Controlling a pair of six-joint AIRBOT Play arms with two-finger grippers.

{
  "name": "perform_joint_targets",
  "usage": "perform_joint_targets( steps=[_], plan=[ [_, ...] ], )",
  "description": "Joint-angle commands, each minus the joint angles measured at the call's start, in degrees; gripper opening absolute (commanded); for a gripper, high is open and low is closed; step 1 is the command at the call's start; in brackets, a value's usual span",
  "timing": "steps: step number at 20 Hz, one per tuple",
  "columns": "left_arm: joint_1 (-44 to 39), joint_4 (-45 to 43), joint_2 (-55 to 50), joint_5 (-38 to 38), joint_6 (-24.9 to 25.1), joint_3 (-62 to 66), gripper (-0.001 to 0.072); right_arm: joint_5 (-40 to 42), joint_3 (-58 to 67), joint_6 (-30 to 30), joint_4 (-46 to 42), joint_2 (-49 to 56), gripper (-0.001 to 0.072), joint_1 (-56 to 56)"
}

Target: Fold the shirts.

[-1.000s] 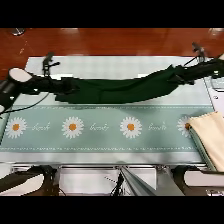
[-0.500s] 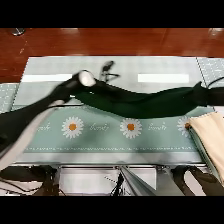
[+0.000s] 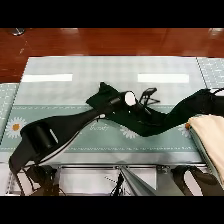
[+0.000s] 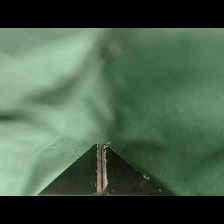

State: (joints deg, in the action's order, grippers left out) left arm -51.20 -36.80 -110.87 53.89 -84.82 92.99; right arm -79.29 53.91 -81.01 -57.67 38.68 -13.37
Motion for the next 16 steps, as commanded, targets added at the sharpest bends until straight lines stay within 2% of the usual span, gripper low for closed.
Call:
perform_joint_targets(
  steps=[1, 5, 8, 10, 12, 16],
  plan=[
    [6.8, 1.2, 1.9, 6.3, 2.3, 1.2, 0.0022, 0.4, -0.1, 0.8, 0.5, -0.1, 0.0033, 0.0],
    [23.3, -0.7, 9.7, 12.5, 3.1, 1.2, 0.0021, 0.9, 1.2, 4.0, 9.4, 3.8, 0.0033, 1.4],
    [35.8, -7.6, 18.4, 18.2, 3.2, 1.2, 0.0022, 4.7, 5.9, 3.7, 9.1, 10.9, 0.0033, 12.8],
    [42.4, -16.2, 25.5, 22.0, 3.2, 0.5, 0.0022, 8.3, 10.4, 2.8, 9.0, 18.0, 0.0033, 20.8],
    [48.4, -21.6, 34.7, 22.5, 3.2, -3.7, 0.0022, 10.5, 16.5, 1.7, 8.1, 27.1, 0.0033, 27.6],
    [56.1, -28.0, 56.4, 17.0, 3.1, -20.9, 0.0022, 11.1, 30.3, 0.4, 7.7, 46.4, 0.0033, 36.8]
  ],
)
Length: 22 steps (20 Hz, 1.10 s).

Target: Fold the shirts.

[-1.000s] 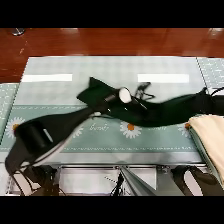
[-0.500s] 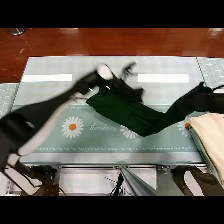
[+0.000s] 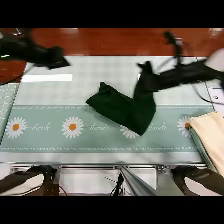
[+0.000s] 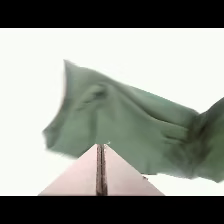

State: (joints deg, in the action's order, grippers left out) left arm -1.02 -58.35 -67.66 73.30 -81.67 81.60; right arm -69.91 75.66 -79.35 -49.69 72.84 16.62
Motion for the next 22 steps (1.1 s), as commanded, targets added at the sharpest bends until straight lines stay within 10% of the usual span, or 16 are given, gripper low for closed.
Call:
perform_joint_targets(
  steps=[1, 7, 8, 9, 17, 22],
  plan=[
    [6.6, -6.4, 18.5, -2.8, 0.0, -14.7, 0.0022, 2.3, 11.3, -1.5, -0.3, 16.6, 0.0033, 8.2],
    [5.9, -1.6, 40.5, -9.4, -5.3, -42.2, 0.0022, 4.1, 24.0, -6.4, 0.3, 34.4, 0.0108, 12.8],
    [5.9, -1.6, 41.5, -10.4, -6.0, -45.0, 0.0022, 4.1, 25.4, -7.4, 0.4, 36.2, 0.0456, 13.2],
    [5.9, -1.6, 41.8, -11.0, -6.1, -47.3, 0.0022, 4.0, 26.3, -7.5, 0.4, 36.9, 0.0626, 13.1],
    [6.0, -1.6, 41.3, -11.0, -6.1, -50.6, 0.0022, -20.8, 30.4, -4.8, -10.1, 18.6, 0.062, -7.4],
    [6.0, -1.6, 41.3, -11.5, -6.1, -50.6, 0.0022, 0.8, -10.0, -14.6, -24.4, -11.7, 0.062, -13.8]
  ],
)
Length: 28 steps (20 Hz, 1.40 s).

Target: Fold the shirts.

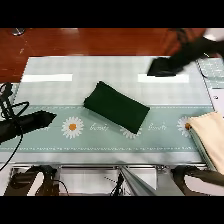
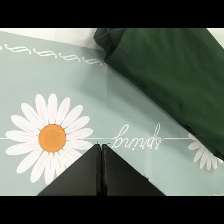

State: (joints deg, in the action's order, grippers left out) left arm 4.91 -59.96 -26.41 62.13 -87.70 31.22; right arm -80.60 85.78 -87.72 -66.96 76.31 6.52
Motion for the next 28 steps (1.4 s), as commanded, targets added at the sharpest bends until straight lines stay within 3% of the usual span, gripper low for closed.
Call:
perform_joint_targets(
  steps=[1, 3, 4, 6, 11, 17, 18, 20, 23, 28],
  plan=[
    [0.1, 0.0, 0.1, -0.6, 0.0, -0.2, 0.0022, 18.8, -31.3, -10.6, -6.6, -21.0, 0.062, -3.5],
    [0.1, 0.0, 0.1, -0.9, 0.0, -0.2, 0.0022, 34.7, -53.1, -20.8, 1.1, -30.2, 0.0621, -1.9],
    [0.1, 0.1, 0.1, -1.2, 0.0, -0.2, 0.0022, 40.7, -60.3, -21.5, 8.2, -32.0, 0.062, -0.9],
    [0.1, 1.1, 0.1, -1.9, 0.0, -0.2, 0.0022, 47.3, -67.9, -17.2, 19.4, -30.8, 0.062, 1.6],
    [0.1, 3.5, 0.1, -2.6, 0.0, -0.2, 0.0022, 45.5, -63.1, -6.8, 25.6, -17.7, 0.062, 3.6],
    [0.1, 3.5, 0.1, -2.4, 0.0, -0.2, 0.0022, 37.8, -51.1, 3.8, 33.2, -0.8, 0.0616, 3.7],
    [0.1, 3.5, 0.1, -2.4, 0.0, -0.2, 0.0022, 36.5, -49.2, 6.2, 35.1, 1.6, 0.0515, 3.7],
    [0.1, 3.5, 0.1, -2.4, 0.0, -0.2, 0.0022, 32.9, -45.5, 12.6, 38.3, 5.2, 0.0036, 4.5],
    [0.1, 3.7, 0.1, -2.4, 0.0, -0.2, 0.0023, 24.7, -35.1, 16.7, 36.3, 6.9, 0.0032, 5.1],
    [0.1, 3.7, 0.1, -2.3, 0.0, -0.2, 0.0023, 12.2, -4.2, 6.1, 20.7, 5.9, 0.0032, 4.1]
  ],
)
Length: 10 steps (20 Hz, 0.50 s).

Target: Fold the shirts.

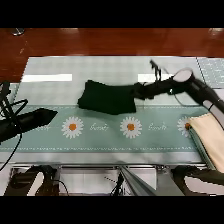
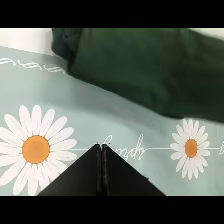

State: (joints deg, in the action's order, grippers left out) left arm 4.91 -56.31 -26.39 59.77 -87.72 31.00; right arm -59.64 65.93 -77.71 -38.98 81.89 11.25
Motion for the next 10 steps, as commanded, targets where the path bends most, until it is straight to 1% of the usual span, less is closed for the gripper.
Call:
perform_joint_targets(
  steps=[1, 3, 5, 7, 10],
  plan=[
    [0.1, 0.1, 0.0, 0.0, 0.0, 0.0, 0.0023, -11.7, 22.2, -6.0, -9.6, 0.3, 0.0031, -1.7],
    [0.1, 0.8, 0.0, 0.0, 0.0, 0.0, 0.0023, -17.6, 32.7, -9.8, -14.3, 0.3, 0.0032, -4.8],
    [0.1, 1.5, 0.0, 0.2, 0.0, 0.0, 0.0023, -23.6, 40.5, -12.4, -17.2, 0.3, 0.0032, -9.3],
    [0.1, 1.5, 0.0, 0.7, 0.0, 0.0, 0.0023, -29.6, 44.6, -14.1, -17.5, -0.3, 0.0032, -15.0],
    [0.1, 1.5, 0.0, 0.9, 0.0, 0.0, 0.0023, -37.6, 45.7, -16.0, -18.1, -2.8, 0.0032, -25.1]
  ],
)
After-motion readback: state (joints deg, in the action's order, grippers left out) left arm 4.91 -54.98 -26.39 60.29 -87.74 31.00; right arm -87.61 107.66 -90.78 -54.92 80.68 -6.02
